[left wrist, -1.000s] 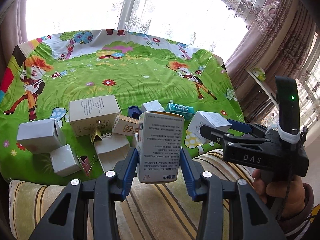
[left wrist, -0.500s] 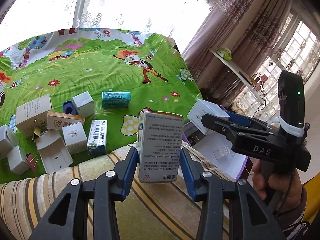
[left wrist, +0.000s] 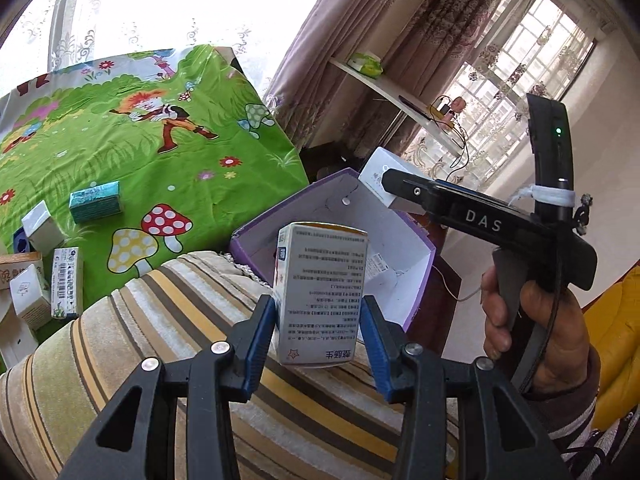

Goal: Organize rigid objects
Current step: 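Carry both white boxes into the purple box and open both tools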

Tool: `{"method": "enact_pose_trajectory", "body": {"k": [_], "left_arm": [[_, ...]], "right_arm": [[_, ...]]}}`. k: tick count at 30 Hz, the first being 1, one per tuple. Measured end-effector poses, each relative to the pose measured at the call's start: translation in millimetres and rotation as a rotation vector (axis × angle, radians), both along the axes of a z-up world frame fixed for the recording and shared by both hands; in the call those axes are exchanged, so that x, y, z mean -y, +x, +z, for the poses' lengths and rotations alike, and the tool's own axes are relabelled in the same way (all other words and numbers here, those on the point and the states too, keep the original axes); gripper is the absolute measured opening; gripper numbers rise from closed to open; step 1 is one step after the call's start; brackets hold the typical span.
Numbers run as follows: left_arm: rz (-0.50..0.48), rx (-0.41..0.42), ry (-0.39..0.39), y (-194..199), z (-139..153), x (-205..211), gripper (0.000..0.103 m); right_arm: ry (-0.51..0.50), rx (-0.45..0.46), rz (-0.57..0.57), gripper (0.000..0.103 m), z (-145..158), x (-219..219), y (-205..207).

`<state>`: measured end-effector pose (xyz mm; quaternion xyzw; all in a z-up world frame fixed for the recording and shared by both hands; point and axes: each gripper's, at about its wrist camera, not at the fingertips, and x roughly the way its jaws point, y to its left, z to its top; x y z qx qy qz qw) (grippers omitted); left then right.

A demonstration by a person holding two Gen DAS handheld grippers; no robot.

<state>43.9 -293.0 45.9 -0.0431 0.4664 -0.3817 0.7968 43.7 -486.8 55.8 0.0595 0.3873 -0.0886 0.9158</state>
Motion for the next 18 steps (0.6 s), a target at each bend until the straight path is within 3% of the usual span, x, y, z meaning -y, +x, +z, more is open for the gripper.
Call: {"method": "enact_pose_trajectory", "body": {"k": [2, 6, 9, 18], "left_arm": [[-0.039, 0.000, -0.028, -3, 2, 9, 0.047], [-0.071, 0.037, -0.018, -10, 5, 16, 0.071], [-0.042, 0.036, -0.035, -8, 8, 10, 0.075], [0.040, 0.063, -0.048, -4, 16, -14, 0.075]], "right_arm": [[-0.009, -0.004, -0.028, 0.088, 1, 8, -2], [-0.019, -0.016, -0.081, 0.091, -2, 17, -2], [-0.007, -0.021, -0.075, 0.092, -4, 18, -2], [-0.017, -0.018, -0.051, 0.092, 0, 9, -3]]}}
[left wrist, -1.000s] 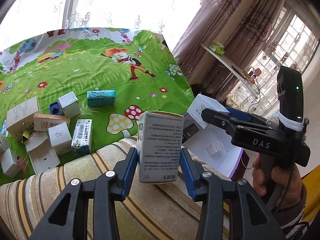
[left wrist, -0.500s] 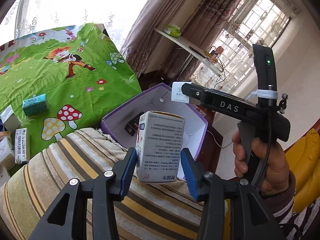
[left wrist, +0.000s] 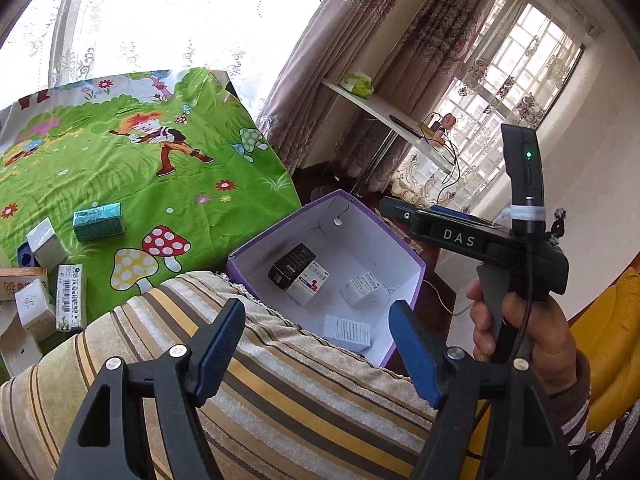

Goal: Organize rigid objects
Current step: 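Carry both white boxes into the purple box and open both tools, then return both tools to the pile of boxes on the sheet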

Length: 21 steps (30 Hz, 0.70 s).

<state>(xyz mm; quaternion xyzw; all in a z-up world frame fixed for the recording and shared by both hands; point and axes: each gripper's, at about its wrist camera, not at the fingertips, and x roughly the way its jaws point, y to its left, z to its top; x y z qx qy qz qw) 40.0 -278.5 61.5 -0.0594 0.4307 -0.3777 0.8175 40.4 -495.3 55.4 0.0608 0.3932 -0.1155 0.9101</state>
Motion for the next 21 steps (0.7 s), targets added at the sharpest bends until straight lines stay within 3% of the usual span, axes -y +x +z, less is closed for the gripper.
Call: {"method": "enact_pose_trajectory", "body": {"k": [10, 21], "left_arm": [[0.139, 0.025, -0.003, 10, 8, -50, 0.075], [0.403, 0.000, 0.006, 22, 5, -155, 0.075]], "right_arm": [[0.015, 0.002, 0.064, 0.092, 4, -23, 7], [0.025, -0.015, 0.196, 0.092, 4, -77, 23]]}}
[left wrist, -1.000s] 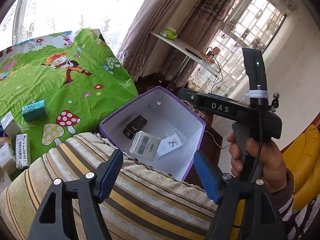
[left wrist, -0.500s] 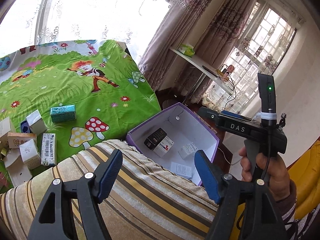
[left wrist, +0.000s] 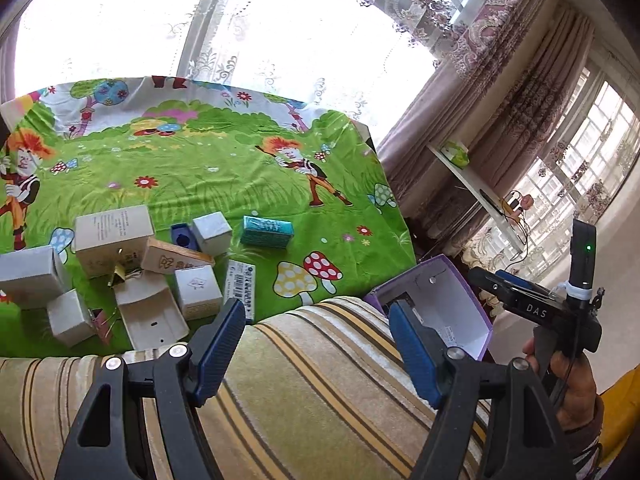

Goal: Organize rigid objects
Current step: 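Return both tools to the pile of boxes on the sheet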

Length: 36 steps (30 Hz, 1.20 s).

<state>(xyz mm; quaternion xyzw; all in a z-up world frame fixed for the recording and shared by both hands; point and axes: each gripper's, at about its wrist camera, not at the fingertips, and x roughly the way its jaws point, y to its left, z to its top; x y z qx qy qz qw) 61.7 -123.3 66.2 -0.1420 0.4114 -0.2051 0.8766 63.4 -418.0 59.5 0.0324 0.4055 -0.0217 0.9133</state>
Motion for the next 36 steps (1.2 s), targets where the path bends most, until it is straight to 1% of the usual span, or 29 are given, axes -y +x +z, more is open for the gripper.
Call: {"method": "enact_pose_trajectory", "body": {"k": [8, 13, 18, 23, 26, 33, 36], "left_arm": [[0.194, -0.054, 0.034, 1, -14, -86, 0.075], [0.288, -0.129, 0.023, 5, -29, -125, 0.075], [0.363, -0.230, -0.014, 17, -41, -154, 0.075], [0.395, -0.301, -0.041, 33, -52, -169, 0.075], [0.410, -0.338, -0.041, 45, -60, -172, 0.075], [0.431, -0.451, -0.070, 66, -90, -176, 0.075], [0.445, -0.485, -0.058, 71, -103, -176, 0.075]], "right_arm": [[0.041, -0.027, 0.127, 0.092, -6, -49, 18], [0.064, -0.046, 0.200, 0.092, -9, -80, 30], [0.061, -0.070, 0.254, 0.092, -12, -110, 43], [0.064, -0.101, 0.301, 0.092, -20, -137, 58], [0.081, -0.144, 0.319, 0.092, -27, -151, 68], [0.096, -0.211, 0.339, 0.092, -47, -175, 90], [0.121, -0.235, 0.341, 0.092, -55, -181, 99]]}}
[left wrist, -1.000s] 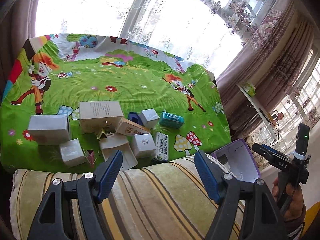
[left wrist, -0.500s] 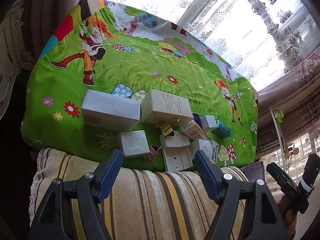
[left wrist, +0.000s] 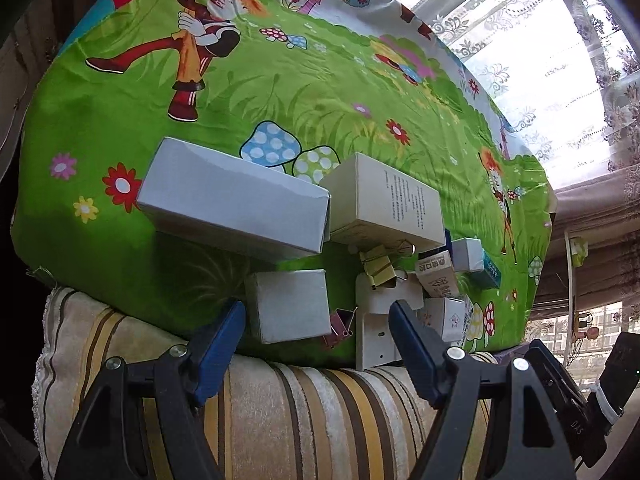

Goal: Organize rigid objects
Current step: 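Return both tools to the pile of boxes on the sheet, then grasp a grey-white box with the left tool while the right tool grasps the barcode box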

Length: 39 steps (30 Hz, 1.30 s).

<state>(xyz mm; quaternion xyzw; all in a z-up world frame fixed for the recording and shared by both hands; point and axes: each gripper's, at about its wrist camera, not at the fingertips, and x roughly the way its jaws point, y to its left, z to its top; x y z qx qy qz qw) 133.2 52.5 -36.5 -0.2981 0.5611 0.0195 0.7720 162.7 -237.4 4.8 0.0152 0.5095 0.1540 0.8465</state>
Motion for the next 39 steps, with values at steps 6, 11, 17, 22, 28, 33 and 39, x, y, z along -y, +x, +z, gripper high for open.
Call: {"method": "enact_pose_trajectory", "body": {"k": [6, 11, 17, 22, 28, 33, 39], "left_arm": [[0.003, -0.032, 0.021, 7, -13, 0, 0.075], [0.001, -0.053, 0.027, 7, -24, -1, 0.064], [0.003, -0.035, 0.017, 3, -28, -1, 0.052], [0.017, 0.017, 0.016, -6, -22, -2, 0.051], [0.015, 0.053, 0.027, -9, -18, -1, 0.051], [0.010, 0.067, 0.031, -9, -16, 0, 0.051], [-0.001, 0.106, 0.040, -11, -10, 3, 0.051]], "right_arm": [[0.006, -0.060, -0.007, 0.092, -21, -9, 16], [0.005, -0.105, -0.008, 0.092, -37, -11, 19], [-0.005, -0.136, -0.004, 0.092, -48, -13, 16], [-0.059, -0.131, 0.043, 0.092, -53, -25, 9], [-0.099, -0.181, 0.066, 0.092, -69, -31, 13], [-0.105, -0.189, 0.055, 0.091, -73, -32, 20], [-0.105, -0.190, -0.003, 0.087, -77, -24, 30]]}}
